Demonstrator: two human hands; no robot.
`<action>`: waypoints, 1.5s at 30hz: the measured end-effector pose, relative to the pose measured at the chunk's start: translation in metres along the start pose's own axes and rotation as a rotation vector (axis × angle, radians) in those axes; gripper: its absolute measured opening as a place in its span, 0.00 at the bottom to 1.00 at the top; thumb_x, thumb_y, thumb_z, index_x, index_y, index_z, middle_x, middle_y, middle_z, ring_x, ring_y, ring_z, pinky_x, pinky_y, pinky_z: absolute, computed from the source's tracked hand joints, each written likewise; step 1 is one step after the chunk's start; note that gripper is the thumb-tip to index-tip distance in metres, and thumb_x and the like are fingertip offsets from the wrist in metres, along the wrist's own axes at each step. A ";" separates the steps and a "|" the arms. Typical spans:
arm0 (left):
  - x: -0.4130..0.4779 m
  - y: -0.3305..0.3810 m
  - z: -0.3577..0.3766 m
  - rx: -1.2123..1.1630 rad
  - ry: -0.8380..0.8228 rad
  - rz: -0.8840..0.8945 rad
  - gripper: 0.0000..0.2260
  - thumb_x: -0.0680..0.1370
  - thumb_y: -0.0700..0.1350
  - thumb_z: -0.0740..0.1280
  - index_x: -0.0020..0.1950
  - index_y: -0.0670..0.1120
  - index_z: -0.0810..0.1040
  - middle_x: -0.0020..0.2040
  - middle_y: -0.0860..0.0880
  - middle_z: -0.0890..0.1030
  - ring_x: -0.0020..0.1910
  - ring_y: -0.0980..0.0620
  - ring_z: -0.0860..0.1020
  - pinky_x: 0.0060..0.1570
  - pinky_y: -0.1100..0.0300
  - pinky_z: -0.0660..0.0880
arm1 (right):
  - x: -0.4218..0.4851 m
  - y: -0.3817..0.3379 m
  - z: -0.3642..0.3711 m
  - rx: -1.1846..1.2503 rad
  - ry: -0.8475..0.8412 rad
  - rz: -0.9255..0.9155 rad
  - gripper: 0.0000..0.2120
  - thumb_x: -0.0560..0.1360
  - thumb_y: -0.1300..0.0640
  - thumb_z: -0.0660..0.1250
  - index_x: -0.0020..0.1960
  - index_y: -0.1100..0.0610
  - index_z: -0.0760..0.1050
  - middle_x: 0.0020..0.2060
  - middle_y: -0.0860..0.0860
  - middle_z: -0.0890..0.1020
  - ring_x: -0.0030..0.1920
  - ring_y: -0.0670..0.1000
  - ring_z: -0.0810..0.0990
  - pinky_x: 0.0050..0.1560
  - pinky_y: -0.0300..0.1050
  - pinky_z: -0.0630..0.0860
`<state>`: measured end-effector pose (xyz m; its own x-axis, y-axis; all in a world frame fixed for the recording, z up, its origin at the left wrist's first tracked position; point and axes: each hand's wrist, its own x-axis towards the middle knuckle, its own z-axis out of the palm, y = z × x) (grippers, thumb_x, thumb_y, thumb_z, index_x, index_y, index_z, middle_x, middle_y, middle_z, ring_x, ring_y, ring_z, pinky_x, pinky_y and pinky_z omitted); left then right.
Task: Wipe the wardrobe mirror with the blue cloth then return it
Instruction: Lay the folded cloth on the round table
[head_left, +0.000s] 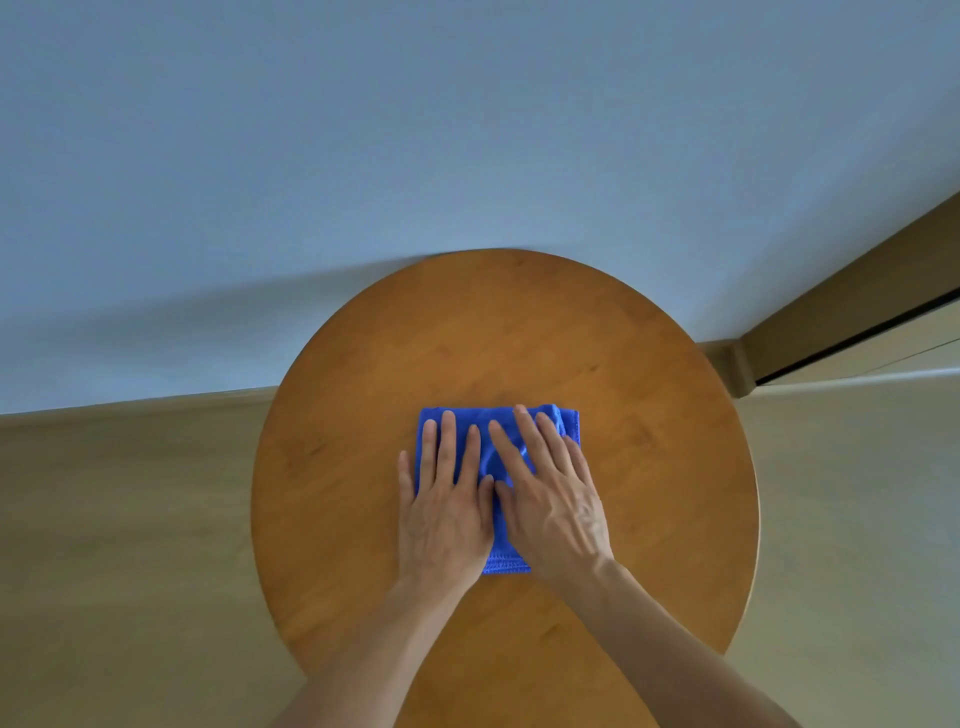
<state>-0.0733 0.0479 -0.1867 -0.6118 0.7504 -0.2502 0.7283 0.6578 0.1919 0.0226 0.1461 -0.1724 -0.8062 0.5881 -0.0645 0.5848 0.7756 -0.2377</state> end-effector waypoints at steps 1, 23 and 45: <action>-0.001 -0.001 0.002 0.031 -0.016 0.011 0.27 0.85 0.55 0.45 0.84 0.52 0.45 0.82 0.48 0.36 0.80 0.48 0.33 0.80 0.43 0.42 | -0.001 0.000 0.003 0.005 -0.049 -0.003 0.27 0.82 0.48 0.59 0.80 0.50 0.60 0.80 0.55 0.58 0.79 0.57 0.58 0.76 0.56 0.62; 0.010 0.015 0.006 0.046 -0.061 0.135 0.28 0.83 0.60 0.39 0.83 0.55 0.39 0.83 0.48 0.37 0.82 0.48 0.37 0.80 0.39 0.42 | 0.019 0.034 -0.012 0.752 -0.029 0.669 0.12 0.79 0.53 0.65 0.61 0.45 0.72 0.50 0.43 0.77 0.45 0.43 0.78 0.39 0.34 0.71; 0.021 0.004 0.004 0.082 -0.060 0.170 0.31 0.81 0.67 0.38 0.81 0.59 0.34 0.83 0.48 0.35 0.81 0.50 0.32 0.78 0.45 0.36 | 0.042 0.042 -0.018 0.858 -0.122 0.818 0.10 0.76 0.57 0.61 0.47 0.46 0.79 0.33 0.44 0.80 0.32 0.45 0.78 0.29 0.39 0.70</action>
<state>-0.0827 0.0660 -0.1947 -0.4598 0.8437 -0.2771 0.8440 0.5122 0.1590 0.0149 0.2080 -0.1676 -0.2523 0.7750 -0.5794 0.7160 -0.2533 -0.6506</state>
